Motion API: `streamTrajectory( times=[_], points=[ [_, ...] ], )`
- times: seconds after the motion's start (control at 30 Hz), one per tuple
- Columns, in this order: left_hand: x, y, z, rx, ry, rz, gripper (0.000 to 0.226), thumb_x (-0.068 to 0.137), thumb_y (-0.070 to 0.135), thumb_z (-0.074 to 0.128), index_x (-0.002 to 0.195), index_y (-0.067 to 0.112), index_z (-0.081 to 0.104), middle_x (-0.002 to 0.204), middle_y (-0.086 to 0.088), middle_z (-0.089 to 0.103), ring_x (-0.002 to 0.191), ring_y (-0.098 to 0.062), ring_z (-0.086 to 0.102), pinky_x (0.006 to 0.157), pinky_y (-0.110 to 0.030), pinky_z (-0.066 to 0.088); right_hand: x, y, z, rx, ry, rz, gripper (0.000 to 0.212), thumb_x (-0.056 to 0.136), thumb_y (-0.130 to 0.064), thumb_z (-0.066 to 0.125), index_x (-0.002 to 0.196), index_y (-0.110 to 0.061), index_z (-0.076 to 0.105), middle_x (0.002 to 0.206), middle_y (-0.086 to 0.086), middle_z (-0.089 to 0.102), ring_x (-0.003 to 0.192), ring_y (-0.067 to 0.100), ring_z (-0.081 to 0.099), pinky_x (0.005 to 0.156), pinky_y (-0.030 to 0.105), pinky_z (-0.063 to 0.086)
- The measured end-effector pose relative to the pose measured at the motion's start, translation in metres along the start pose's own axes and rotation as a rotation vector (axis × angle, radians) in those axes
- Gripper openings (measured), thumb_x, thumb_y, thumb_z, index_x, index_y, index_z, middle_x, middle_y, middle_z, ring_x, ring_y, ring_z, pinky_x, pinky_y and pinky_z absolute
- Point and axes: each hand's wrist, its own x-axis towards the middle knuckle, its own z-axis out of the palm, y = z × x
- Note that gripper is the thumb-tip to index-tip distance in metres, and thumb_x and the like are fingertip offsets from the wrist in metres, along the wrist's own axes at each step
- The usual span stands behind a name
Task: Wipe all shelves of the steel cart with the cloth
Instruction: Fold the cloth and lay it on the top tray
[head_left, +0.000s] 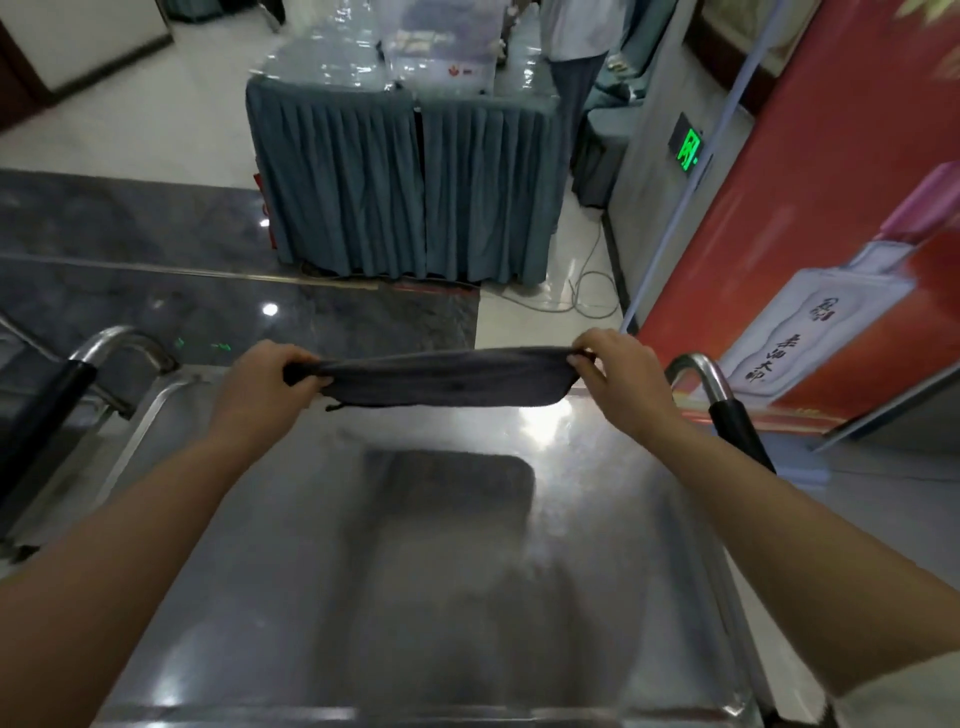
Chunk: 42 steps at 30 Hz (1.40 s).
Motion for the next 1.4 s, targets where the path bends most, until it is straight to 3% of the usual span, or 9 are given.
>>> streamTrajectory(
  times=[0.17,0.47,0.57,0.67,0.77,0.9,1.03,1.27,1.4],
  points=[
    [-0.022,-0.007,0.018,0.081,-0.045,0.088,0.020,0.084,0.012,0.069,0.104,0.011,0.072,0.092,-0.011,0.063,0.079,-0.028,0.058,0.070,-0.037,0.044,-0.035,0.011,0.012,0.012,-0.081,-0.008,0.010,0.095,-0.021,0.055,0.099,-0.016,0.063,0.089,0.001,0.065,0.081,0.022,0.057,0.072,0.040,0.046],
    [-0.141,-0.053,0.092,0.215,-0.585,0.065,0.026,0.081,0.016,0.068,0.106,0.019,0.074,0.091,-0.009,0.068,0.083,-0.035,0.063,0.072,-0.038,0.048,-0.168,0.043,0.094,-0.136,-0.775,-0.020,0.024,0.092,-0.032,0.053,0.107,-0.015,0.059,0.125,0.005,0.053,0.117,0.027,0.047,0.094,0.034,0.036],
    [-0.159,-0.058,0.098,0.204,-0.630,0.018,0.040,0.072,0.030,0.058,0.108,0.020,0.074,0.094,-0.008,0.069,0.082,-0.036,0.066,0.071,-0.038,0.049,-0.174,0.043,0.096,-0.106,-0.734,0.001,0.028,0.091,-0.047,0.050,0.085,-0.021,0.058,0.112,0.001,0.056,0.106,0.022,0.051,0.089,0.033,0.035],
    [-0.153,-0.060,0.101,0.122,-0.581,-0.105,0.025,0.083,0.032,0.066,0.105,0.021,0.073,0.095,-0.002,0.065,0.085,-0.026,0.063,0.069,-0.032,0.043,-0.153,0.041,0.096,-0.078,-0.676,0.110,0.031,0.093,-0.048,0.048,0.076,-0.022,0.055,0.086,-0.001,0.061,0.087,0.023,0.058,0.075,0.032,0.038],
    [-0.132,-0.055,0.112,0.013,-0.483,-0.236,0.030,0.087,0.033,0.065,0.113,0.017,0.067,0.104,-0.007,0.067,0.094,-0.028,0.063,0.077,-0.036,0.048,-0.125,0.038,0.105,0.014,-0.537,0.298,0.016,0.092,-0.034,0.055,0.096,-0.020,0.060,0.091,0.002,0.064,0.087,0.026,0.059,0.071,0.032,0.043],
    [-0.099,-0.049,0.134,-0.039,-0.462,-0.433,0.055,0.088,0.031,0.065,0.135,0.007,0.049,0.122,-0.017,0.061,0.113,-0.036,0.056,0.092,-0.043,0.046,-0.096,0.033,0.122,0.081,-0.464,0.479,0.030,0.092,-0.029,0.055,0.121,-0.018,0.057,0.110,0.004,0.063,0.100,0.025,0.060,0.082,0.036,0.048],
    [-0.082,-0.050,0.151,-0.023,-0.381,-0.546,0.037,0.090,0.037,0.062,0.118,0.012,0.062,0.112,-0.012,0.067,0.105,-0.035,0.060,0.082,-0.039,0.045,-0.089,0.032,0.143,-0.005,-0.447,0.531,0.041,0.093,-0.029,0.056,0.132,-0.016,0.052,0.122,0.008,0.058,0.110,0.028,0.055,0.091,0.038,0.045],
    [-0.076,-0.046,0.150,-0.058,-0.197,-0.475,0.015,0.090,0.032,0.061,0.093,0.017,0.061,0.088,-0.003,0.062,0.079,-0.024,0.056,0.068,-0.032,0.037,-0.086,0.034,0.152,-0.077,-0.402,0.487,0.017,0.095,-0.028,0.053,0.106,-0.015,0.058,0.108,0.008,0.058,0.096,0.028,0.055,0.078,0.035,0.042],
    [-0.061,-0.041,0.143,-0.107,-0.156,-0.393,0.012,0.091,0.031,0.061,0.089,0.022,0.053,0.083,0.003,0.057,0.074,-0.018,0.052,0.067,-0.032,0.037,-0.085,0.039,0.141,0.053,-0.295,0.618,0.007,0.093,-0.025,0.052,0.091,-0.019,0.053,0.086,0.001,0.060,0.083,0.025,0.057,0.070,0.032,0.040]
  ],
)
